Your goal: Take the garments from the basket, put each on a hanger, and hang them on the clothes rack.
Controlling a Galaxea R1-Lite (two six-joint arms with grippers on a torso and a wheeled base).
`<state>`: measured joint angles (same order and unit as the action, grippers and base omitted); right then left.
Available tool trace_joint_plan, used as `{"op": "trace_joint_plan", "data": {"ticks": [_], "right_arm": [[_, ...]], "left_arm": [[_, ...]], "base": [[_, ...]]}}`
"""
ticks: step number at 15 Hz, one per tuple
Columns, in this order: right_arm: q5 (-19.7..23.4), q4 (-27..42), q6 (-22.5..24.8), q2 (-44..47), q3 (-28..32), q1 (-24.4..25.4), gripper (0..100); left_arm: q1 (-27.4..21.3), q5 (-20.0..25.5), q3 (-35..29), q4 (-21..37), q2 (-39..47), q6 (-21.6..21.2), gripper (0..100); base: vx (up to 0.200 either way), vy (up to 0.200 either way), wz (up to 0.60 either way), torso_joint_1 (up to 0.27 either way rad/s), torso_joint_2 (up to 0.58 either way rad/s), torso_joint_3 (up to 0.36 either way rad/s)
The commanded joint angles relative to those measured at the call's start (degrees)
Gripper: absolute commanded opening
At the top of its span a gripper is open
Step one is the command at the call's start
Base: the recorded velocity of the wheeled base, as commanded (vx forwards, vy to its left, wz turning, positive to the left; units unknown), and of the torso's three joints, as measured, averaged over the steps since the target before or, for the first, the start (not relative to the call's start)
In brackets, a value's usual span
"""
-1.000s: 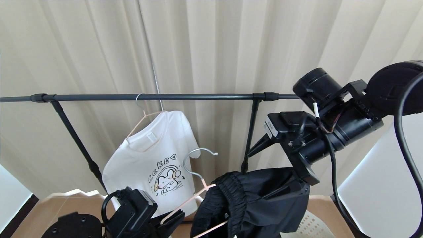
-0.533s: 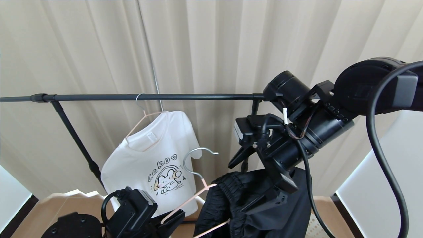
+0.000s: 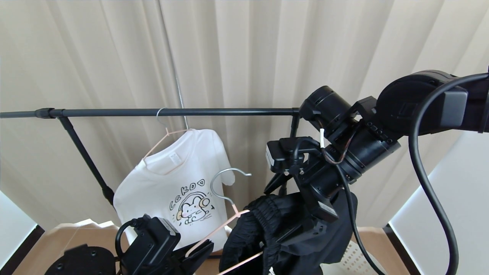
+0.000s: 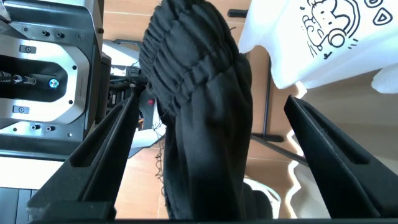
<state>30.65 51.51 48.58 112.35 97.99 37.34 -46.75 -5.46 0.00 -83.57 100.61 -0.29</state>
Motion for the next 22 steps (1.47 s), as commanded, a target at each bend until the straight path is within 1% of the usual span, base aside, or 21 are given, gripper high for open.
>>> {"op": "trace_joint_plan", "data": {"ticks": [1, 6, 7, 18, 22], "right_arm": [[0.0, -0.9, 0.0, 0.2, -0.2, 0.0, 100], [0.0, -1.8, -0.2, 0.8, -0.5, 0.0, 100], [0.0, -1.8, -0.2, 0.7, -0.5, 0.0, 0], [0.0, -1.5, -0.2, -1.2, -2.1, 0.0, 0], [0.0, -1.6, -0.2, -2.6, -2.9, 0.1, 0]], "left_arm": [[0.0, 0.0, 0.0, -0.3, 0.0, 0.0, 0], [0.0, -0.1, 0.0, -0.4, -0.1, -0.1, 0], [0.0, -0.1, 0.0, -0.4, -0.1, 0.0, 0], [0.2, 0.0, 0.0, -0.4, -0.1, 0.0, 0], [0.6, 0.0, 0.0, -1.5, 0.1, 0.0, 0]], "base": [[0.000, 0.000, 0.00, 0.000, 0.00, 0.000], [0.000, 0.000, 0.00, 0.000, 0.00, 0.000], [0.000, 0.000, 0.00, 0.000, 0.00, 0.000], [0.000, 0.000, 0.00, 0.000, 0.00, 0.000], [0.000, 0.000, 0.00, 0.000, 0.00, 0.000]]}}
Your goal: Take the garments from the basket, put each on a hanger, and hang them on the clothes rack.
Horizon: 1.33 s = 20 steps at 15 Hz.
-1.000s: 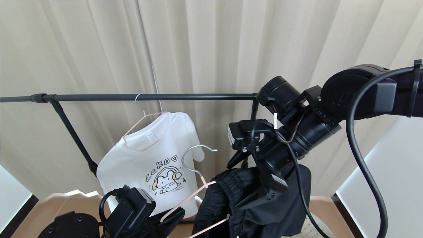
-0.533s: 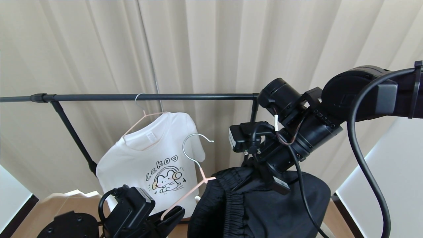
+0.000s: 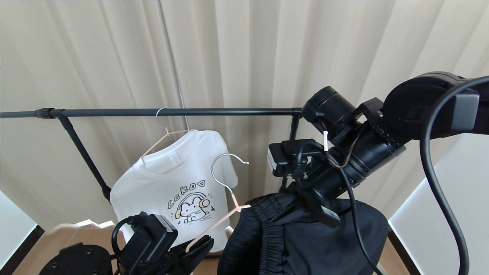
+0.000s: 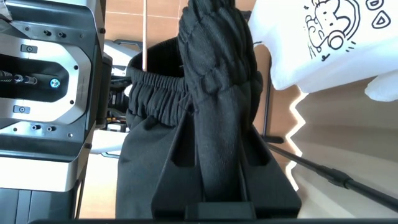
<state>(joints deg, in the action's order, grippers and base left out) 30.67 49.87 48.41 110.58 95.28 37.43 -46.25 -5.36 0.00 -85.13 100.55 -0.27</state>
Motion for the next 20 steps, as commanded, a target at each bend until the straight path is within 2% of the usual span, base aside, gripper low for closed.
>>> {"op": "trace_joint_plan", "data": {"ticks": [1, 5, 6, 13, 20], "right_arm": [[0.0, 0.0, 0.0, -0.9, -0.4, 0.1, 0], [0.0, 0.1, -0.1, -2.5, -1.3, 1.1, 0], [0.0, 0.1, -0.1, -2.7, -1.4, 1.3, 0], [-0.1, -0.1, -0.1, -3.5, -3.5, 1.5, 0], [-0.4, -0.1, -0.1, -4.2, -4.3, 1.4, 0]], "left_arm": [[0.1, -0.1, 0.0, 0.0, 0.2, 0.0, 0], [0.1, -0.1, 0.0, 0.0, 0.1, -0.1, 0], [0.1, -0.1, 0.0, 0.0, 0.1, -0.1, 100], [0.4, 0.1, 0.0, -2.0, -2.5, 0.4, 100], [3.6, 1.4, 0.0, -4.9, -4.4, 0.5, 100]], "base": [[0.000, 0.000, 0.00, 0.000, 0.00, 0.000], [0.000, 0.000, 0.00, 0.000, 0.00, 0.000], [0.000, 0.000, 0.00, 0.000, 0.00, 0.000], [0.000, 0.000, 0.00, 0.000, 0.00, 0.000], [0.000, 0.000, 0.00, 0.000, 0.00, 0.000]]}}
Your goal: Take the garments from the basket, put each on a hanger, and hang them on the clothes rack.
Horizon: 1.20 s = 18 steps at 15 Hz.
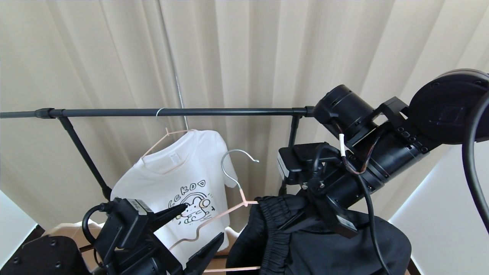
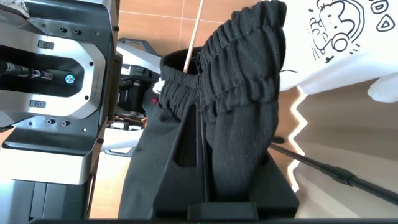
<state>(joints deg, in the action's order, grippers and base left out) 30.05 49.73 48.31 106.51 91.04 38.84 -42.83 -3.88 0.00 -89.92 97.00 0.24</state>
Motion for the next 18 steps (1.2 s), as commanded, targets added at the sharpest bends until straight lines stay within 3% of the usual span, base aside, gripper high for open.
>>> {"op": "trace_joint_plan", "data": {"ticks": [1, 3, 5, 6, 7, 9, 11, 13, 14, 15, 18], "right_arm": [[-0.9, 0.0, 0.0, -0.2, -0.1, 0.0, 0], [-3.2, -0.2, 0.0, -1.5, -0.1, -0.1, 0], [-6.5, -1.3, -0.1, -3.5, -0.8, -0.5, 0], [-6.5, -1.3, -0.1, -3.5, -0.8, -0.5, 0], [-10.8, -7.0, -0.1, -5.4, -3.9, -1.0, 0], [-18.9, -17.5, -0.1, -8.1, -10.3, -1.0, 0], [-24.1, -25.3, -0.1, -11.1, -16.9, -0.9, 0], [-24.2, -33.6, -0.3, -13.3, -23.8, -0.9, 0], [-24.2, -43.8, -1.8, -15.8, -32.1, -1.0, 0], [-24.5, -50.6, -3.0, -16.8, -37.2, -1.0, 0], [-24.7, -71.3, -3.8, -17.9, -51.5, -1.7, 0]], "left_arm": [[0.6, 1.3, 0.0, -0.1, -1.9, 0.4, 100], [3.0, 5.0, 0.0, -0.1, -5.0, 1.4, 100], [8.5, 13.5, 0.0, -0.1, -7.8, 4.2, 100], [8.5, 13.5, 0.0, -0.1, -7.8, 4.2, 100], [13.5, 18.3, 0.0, 1.7, -7.5, 4.8, 100], [14.6, 18.1, -0.4, 6.2, -5.2, 4.9, 100], [14.6, 17.9, -1.7, 11.3, -5.2, 4.8, 100], [15.4, 17.3, -4.1, 18.1, -4.8, 4.8, 100], [15.7, 15.8, -7.6, 26.4, -4.7, 4.9, 100], [15.7, 14.6, -9.7, 31.0, -4.6, 5.0, 100], [15.5, 13.6, -14.6, 39.6, -2.3, 10.0, 100]], "base": [[0.000, 0.000, 0.00, 0.000, 0.00, 0.000], [0.000, 0.000, 0.00, 0.000, 0.00, 0.000], [0.000, 0.000, 0.00, 0.000, 0.00, 0.000], [0.000, 0.000, 0.00, 0.000, 0.00, 0.000], [0.000, 0.000, 0.00, 0.000, 0.00, 0.000], [0.000, 0.000, 0.00, 0.000, 0.00, 0.000], [0.000, 0.000, 0.00, 0.000, 0.00, 0.000], [0.000, 0.000, 0.00, 0.000, 0.00, 0.000], [0.000, 0.000, 0.00, 0.000, 0.00, 0.000], [0.000, 0.000, 0.00, 0.000, 0.00, 0.000], [0.000, 0.000, 0.00, 0.000, 0.00, 0.000]]}}
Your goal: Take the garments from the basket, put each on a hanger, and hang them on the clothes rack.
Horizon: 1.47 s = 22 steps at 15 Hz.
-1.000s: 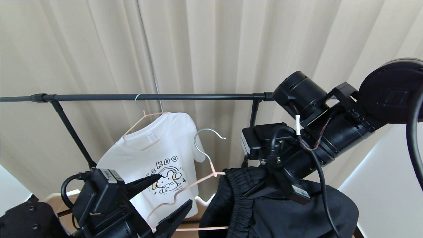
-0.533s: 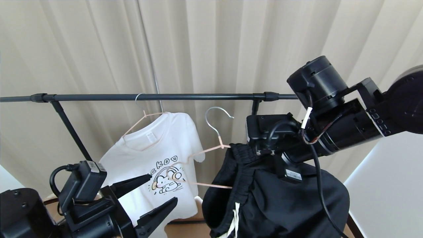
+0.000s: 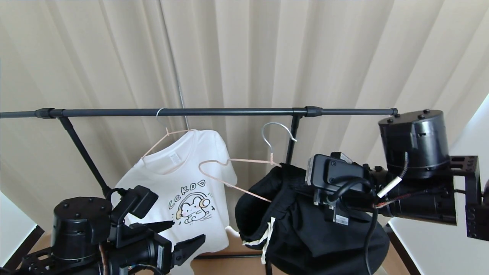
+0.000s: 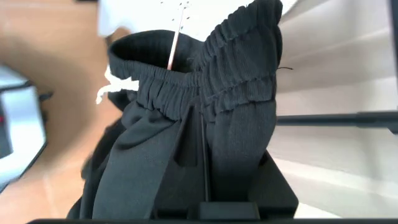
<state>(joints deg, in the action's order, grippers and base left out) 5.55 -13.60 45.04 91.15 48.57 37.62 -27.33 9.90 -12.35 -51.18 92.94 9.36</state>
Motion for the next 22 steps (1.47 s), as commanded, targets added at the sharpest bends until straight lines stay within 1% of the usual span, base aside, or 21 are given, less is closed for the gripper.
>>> {"op": "trace_joint_plan", "data": {"ticks": [1, 2, 3, 4, 5, 6, 8, 10, 11, 12, 13, 19, 21, 22], "right_arm": [[-0.2, -14.8, -1.0, -2.5, -13.3, -0.6, 0], [-0.1, -21.7, -1.8, -2.0, -17.3, -0.8, 0], [-0.2, -27.1, -2.5, -1.7, -20.1, -1.0, 0], [-0.2, -31.1, -2.8, -1.0, -21.1, -1.0, 0], [-0.2, -32.9, -2.9, -0.6, -21.1, -0.9, 0], [-0.1, -33.8, -3.7, -0.8, -21.1, -0.9, 0], [0.0, -33.9, -5.7, -0.6, -21.1, -0.8, 0], [-0.1, -33.9, -7.2, -0.6, -21.1, -0.5, 0], [-0.1, -33.9, -7.2, -0.6, -21.1, -0.5, 0], [-0.1, -33.9, -7.7, -0.8, -21.1, 0.4, 0], [-0.1, -33.9, -7.7, -1.0, -21.2, 1.0, 0], [-0.1, -33.9, -8.2, -1.9, -21.9, 4.7, 0], [-0.1, -33.9, -8.2, -2.8, -22.5, 6.1, 0], [-0.1, -33.9, -8.2, -2.9, -22.5, 6.1, 0]], "left_arm": [[0.0, -0.5, -3.1, 1.5, 3.3, 2.3, 100], [-0.1, -0.8, -3.7, 1.5, 5.3, 3.5, 100], [-0.3, -1.5, -4.3, 1.5, 6.6, 4.1, 100], [-0.4, -1.7, -4.9, 1.5, 8.1, 4.9, 100], [-0.4, -1.9, -5.6, 1.5, 9.0, 5.8, 100], [-0.9, -1.9, -6.5, 1.5, 10.2, 7.5, 100], [-1.1, -2.0, -6.6, 1.3, 10.5, 9.2, 100], [-1.4, -2.3, -7.1, 1.2, 10.2, 10.1, 100], [-1.4, -2.3, -7.1, 1.2, 10.2, 10.1, 100], [-3.4, -4.0, -8.4, 1.3, 10.4, 13.8, 100], [-4.6, -5.4, -8.9, 1.3, 10.5, 15.1, 100], [-6.8, -6.6, -9.6, 1.2, 11.4, 16.9, 100], [-6.9, -8.8, -10.4, 1.2, 13.0, 17.5, 100], [-6.9, -9.0, -10.5, 1.2, 13.1, 17.5, 100]], "base": [[0.000, 0.000, 0.00, 0.000, 0.00, 0.000], [0.000, 0.000, 0.00, 0.000, 0.00, 0.000], [0.000, 0.000, 0.00, 0.000, 0.00, 0.000], [0.000, 0.000, 0.00, 0.000, 0.00, 0.000], [0.000, 0.000, 0.00, 0.000, 0.00, 0.000], [0.000, 0.000, 0.00, 0.000, 0.00, 0.000], [0.000, 0.000, 0.00, 0.000, 0.00, 0.000], [0.000, 0.000, 0.00, 0.000, 0.00, 0.000], [0.000, 0.000, 0.00, 0.000, 0.00, 0.000], [0.000, 0.000, 0.00, 0.000, 0.00, 0.000], [0.000, 0.000, 0.00, 0.000, 0.00, 0.000], [0.000, 0.000, 0.00, 0.000, 0.00, 0.000], [0.000, 0.000, 0.00, 0.000, 0.00, 0.000], [0.000, 0.000, 0.00, 0.000, 0.00, 0.000]]}}
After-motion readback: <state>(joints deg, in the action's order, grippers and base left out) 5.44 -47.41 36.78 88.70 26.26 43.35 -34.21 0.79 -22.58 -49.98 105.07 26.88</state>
